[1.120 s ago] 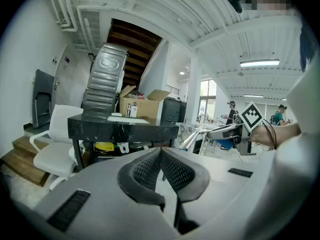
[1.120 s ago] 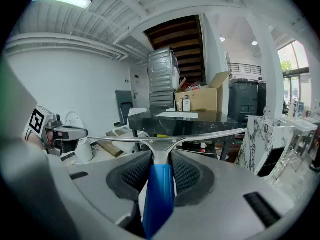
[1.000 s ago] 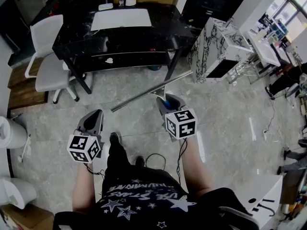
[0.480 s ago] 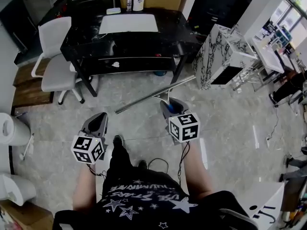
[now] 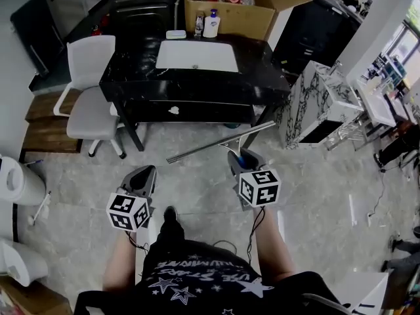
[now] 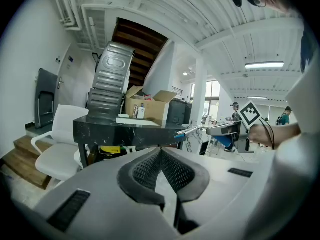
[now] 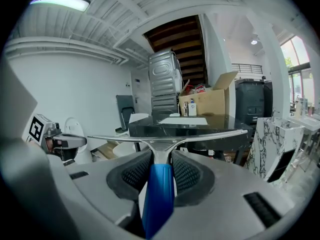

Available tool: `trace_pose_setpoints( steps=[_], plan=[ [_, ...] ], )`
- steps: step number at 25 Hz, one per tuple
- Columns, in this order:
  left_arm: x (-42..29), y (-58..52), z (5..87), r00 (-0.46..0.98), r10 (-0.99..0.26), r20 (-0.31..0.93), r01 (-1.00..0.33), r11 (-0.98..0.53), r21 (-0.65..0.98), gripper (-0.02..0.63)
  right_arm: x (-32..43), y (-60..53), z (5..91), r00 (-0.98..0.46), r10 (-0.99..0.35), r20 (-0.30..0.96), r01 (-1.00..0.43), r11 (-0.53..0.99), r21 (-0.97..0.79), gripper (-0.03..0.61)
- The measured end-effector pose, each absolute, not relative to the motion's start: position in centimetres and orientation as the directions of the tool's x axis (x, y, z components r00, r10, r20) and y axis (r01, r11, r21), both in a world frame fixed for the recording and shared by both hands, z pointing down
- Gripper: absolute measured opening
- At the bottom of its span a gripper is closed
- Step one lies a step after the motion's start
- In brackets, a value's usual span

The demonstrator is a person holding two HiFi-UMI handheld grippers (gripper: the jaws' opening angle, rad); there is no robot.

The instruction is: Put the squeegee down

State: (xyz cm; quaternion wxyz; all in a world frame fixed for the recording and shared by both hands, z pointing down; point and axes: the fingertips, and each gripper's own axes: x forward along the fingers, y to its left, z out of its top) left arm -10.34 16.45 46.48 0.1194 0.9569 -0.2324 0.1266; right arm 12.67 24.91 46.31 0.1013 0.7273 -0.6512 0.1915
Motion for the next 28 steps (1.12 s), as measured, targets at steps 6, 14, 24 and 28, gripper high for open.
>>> trace_pose_setpoints(
  steps=[6, 14, 24, 28],
  plan=[
    [-9.4, 7.3, 45.4, 0.868, -0.403, 0.288, -0.459, -0.874, 0.16, 0.018, 13.4, 15.9, 45.0, 0.078, -0.912, 0.403, -0.987, -0.128, -0.097, 0.14],
    [-9.3, -2.9, 44.8, 0.889, -0.363, 0.28, -0.418, -0.893, 0.167, 0.018, 12.8, 6.1, 43.9, 0.105, -0.91, 0.402, -0.985, -0.15, -0.082, 0.14],
    [-10.4, -9.9, 46.0, 0.897, -0.352, 0.267, -0.409, -0.889, 0.203, 0.018, 11.7, 0.1, 44.9, 0.125, -0.899, 0.419, -0.984, -0.167, -0.066, 0.14],
    [-9.6, -11.6, 46.4, 0.893, -0.355, 0.276, -0.416, -0.884, 0.212, 0.018, 12.6, -2.1, 45.1, 0.114, -0.899, 0.422, -0.985, -0.158, -0.071, 0.14]
  ],
)
